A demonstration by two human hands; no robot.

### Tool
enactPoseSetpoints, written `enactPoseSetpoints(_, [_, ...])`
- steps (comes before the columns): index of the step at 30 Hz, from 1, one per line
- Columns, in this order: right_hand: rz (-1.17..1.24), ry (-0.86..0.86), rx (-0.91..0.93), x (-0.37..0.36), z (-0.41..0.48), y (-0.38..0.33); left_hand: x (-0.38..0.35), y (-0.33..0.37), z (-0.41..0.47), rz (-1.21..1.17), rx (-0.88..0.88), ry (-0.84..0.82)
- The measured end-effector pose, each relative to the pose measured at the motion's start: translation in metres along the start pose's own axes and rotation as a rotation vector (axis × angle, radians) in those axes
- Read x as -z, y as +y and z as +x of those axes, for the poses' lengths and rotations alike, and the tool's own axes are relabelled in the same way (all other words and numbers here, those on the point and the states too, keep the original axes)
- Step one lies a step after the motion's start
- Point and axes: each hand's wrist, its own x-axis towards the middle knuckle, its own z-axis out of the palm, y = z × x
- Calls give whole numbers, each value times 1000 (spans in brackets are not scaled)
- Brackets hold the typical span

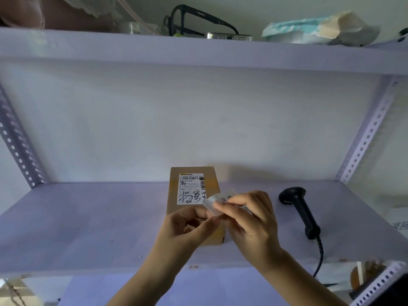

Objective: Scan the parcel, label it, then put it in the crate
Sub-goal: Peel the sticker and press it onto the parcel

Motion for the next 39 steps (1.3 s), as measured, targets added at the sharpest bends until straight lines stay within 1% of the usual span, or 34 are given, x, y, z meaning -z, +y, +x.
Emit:
enactPoseSetpoints(13, [-9,16,-3,6,2,-2,-4,-3,-1,-26,-7,77])
enactPoseSetpoints(18, [6,29,-15,5,0,-1,-7,-2,-1,-31,-18,79])
enactPoseSetpoints(22, [26,3,-50,6,0,-6,-10,-3,-1,-41,-41,93])
enactPoseSetpoints(24, [69,-44,-84,5,0,-8,-10,-4,-1,-41,-63,103])
enactPoseSetpoints(27, [222,-148,-194,7,1,-11,-9,-5,2,-14,-106,151])
enactPoseSetpoints(30, [520,-293,-500,14,5,-19,-6,-6,4,84,-158,211])
enactPoseSetpoints(32, [633,-336,-634,17,8,-22,-3,-8,6,167,-196,244])
enactPoseSetpoints(34, [692,-345,-691,16,8,-23,-1,-9,7,273,-222,265])
enactPoseSetpoints(39, [693,-341,-764,12,8,-21,1,-14,7,426,-252,276])
